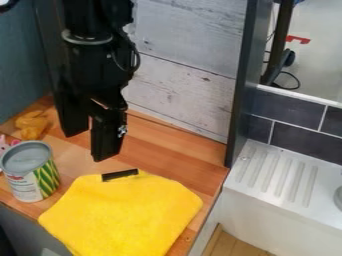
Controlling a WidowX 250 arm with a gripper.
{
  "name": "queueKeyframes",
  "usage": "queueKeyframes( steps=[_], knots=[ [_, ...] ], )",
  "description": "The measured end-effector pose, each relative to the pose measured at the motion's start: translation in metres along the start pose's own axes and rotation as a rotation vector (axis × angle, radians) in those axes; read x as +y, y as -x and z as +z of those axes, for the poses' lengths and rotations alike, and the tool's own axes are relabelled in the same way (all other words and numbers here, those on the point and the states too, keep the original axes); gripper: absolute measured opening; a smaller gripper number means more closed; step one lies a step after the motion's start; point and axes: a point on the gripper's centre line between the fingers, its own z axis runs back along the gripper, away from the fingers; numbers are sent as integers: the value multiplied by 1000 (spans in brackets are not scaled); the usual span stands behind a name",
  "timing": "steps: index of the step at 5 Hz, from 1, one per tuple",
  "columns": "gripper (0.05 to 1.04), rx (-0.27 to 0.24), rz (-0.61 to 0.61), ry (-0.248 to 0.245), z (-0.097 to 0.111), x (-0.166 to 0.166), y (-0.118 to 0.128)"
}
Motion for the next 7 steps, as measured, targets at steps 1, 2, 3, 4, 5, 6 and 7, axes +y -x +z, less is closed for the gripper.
queueKeyframes(
  steps=[1,2,3,4,5,6,7],
  knots=[
    [1001,19,0,5,-6,-1,2],
    [1001,89,-34,-5,-34,-11,13],
    [1001,78,-53,-21,-54,-20,14],
    [1001,29,21,-29,-80,-26,6],
    [1001,39,28,-44,-101,-29,-4],
    [1001,73,39,-35,-122,-30,-7],
    [1000,82,38,-7,-138,-27,-14]
  ],
)
